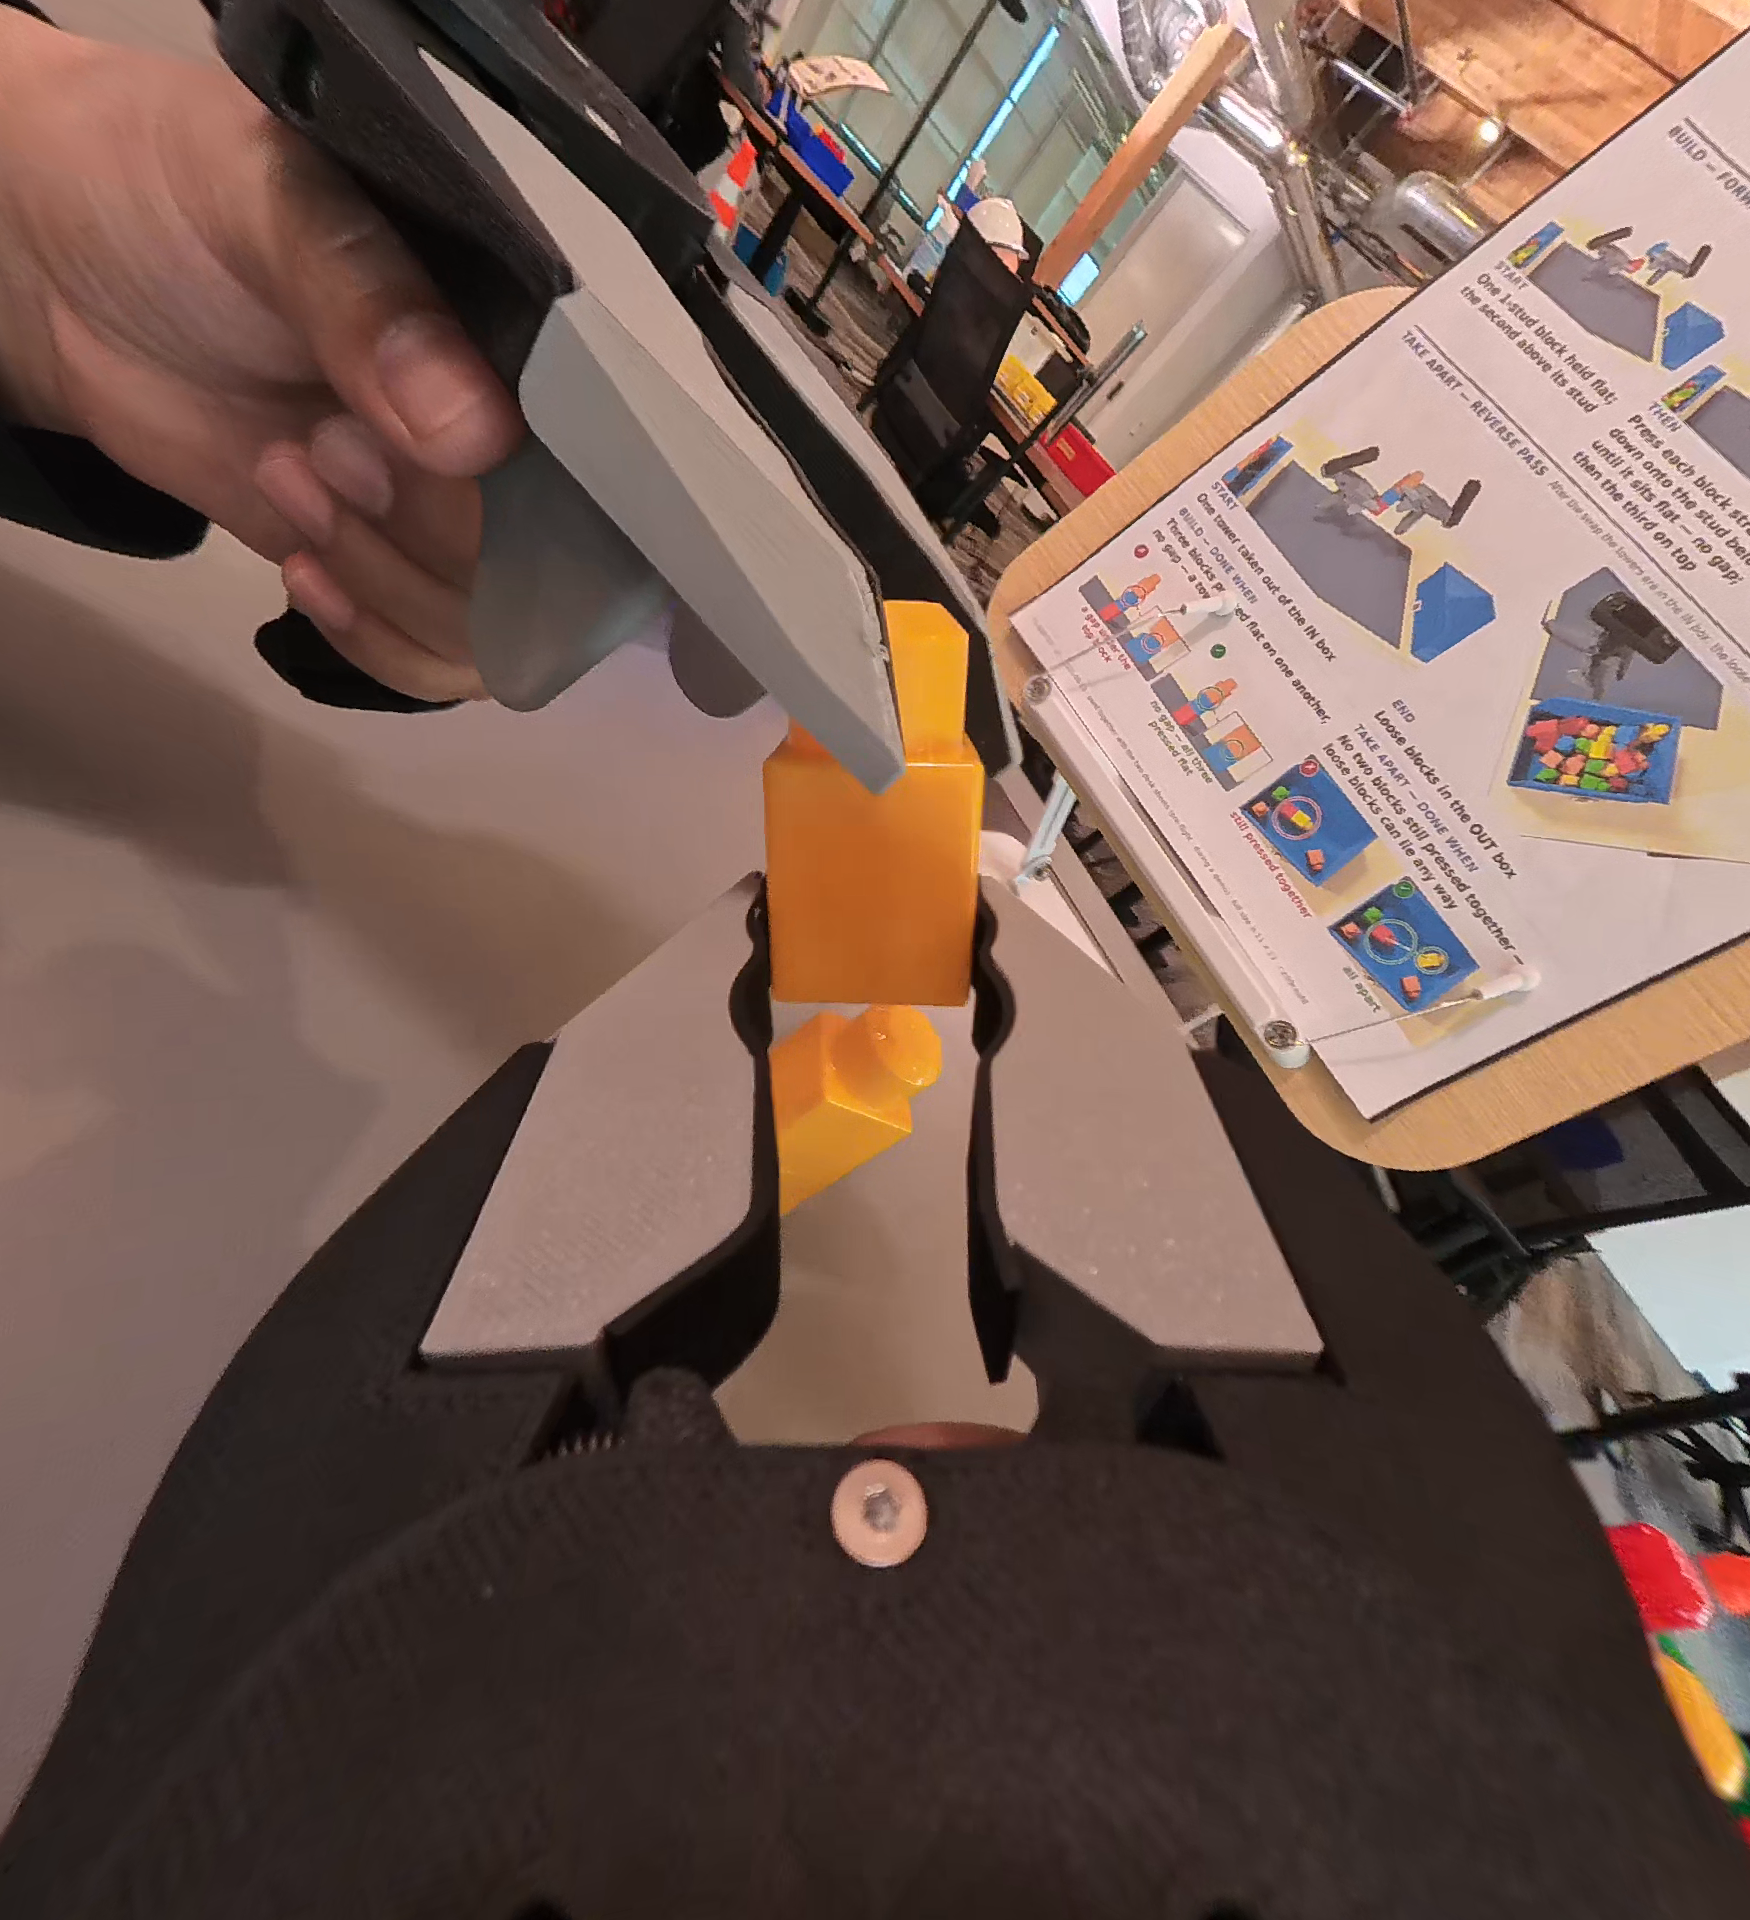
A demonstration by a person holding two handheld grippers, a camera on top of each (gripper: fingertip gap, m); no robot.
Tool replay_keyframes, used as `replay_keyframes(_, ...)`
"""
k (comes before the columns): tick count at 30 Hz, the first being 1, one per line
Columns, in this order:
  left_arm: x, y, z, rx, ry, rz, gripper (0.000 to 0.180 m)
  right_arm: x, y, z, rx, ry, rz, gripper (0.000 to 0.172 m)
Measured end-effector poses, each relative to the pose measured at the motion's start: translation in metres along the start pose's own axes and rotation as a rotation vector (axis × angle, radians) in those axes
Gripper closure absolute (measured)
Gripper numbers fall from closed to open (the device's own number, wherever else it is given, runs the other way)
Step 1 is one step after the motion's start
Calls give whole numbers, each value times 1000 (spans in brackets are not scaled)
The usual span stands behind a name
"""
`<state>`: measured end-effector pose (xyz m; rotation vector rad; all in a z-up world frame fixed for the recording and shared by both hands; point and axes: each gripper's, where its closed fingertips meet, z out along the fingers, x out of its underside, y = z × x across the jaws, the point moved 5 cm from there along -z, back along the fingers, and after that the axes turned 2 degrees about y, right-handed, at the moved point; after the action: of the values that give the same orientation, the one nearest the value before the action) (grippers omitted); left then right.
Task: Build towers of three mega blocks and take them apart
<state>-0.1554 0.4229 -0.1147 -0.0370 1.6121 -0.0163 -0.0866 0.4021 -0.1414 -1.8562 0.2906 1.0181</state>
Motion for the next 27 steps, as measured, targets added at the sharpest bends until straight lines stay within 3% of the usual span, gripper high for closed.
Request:
replay_keyframes(7,1,-6,-12,134,53,-22,152,-6,12,-7,-247,-85,110,130)
replay_keyframes(16,1,-11,-15,165,72,-2,152,-8,16,-8,-312,-111,154,127)
replay_keyframes(27,20,-44,-38,471,141,178,152,-18,43,-20,-794,-180,438,126)
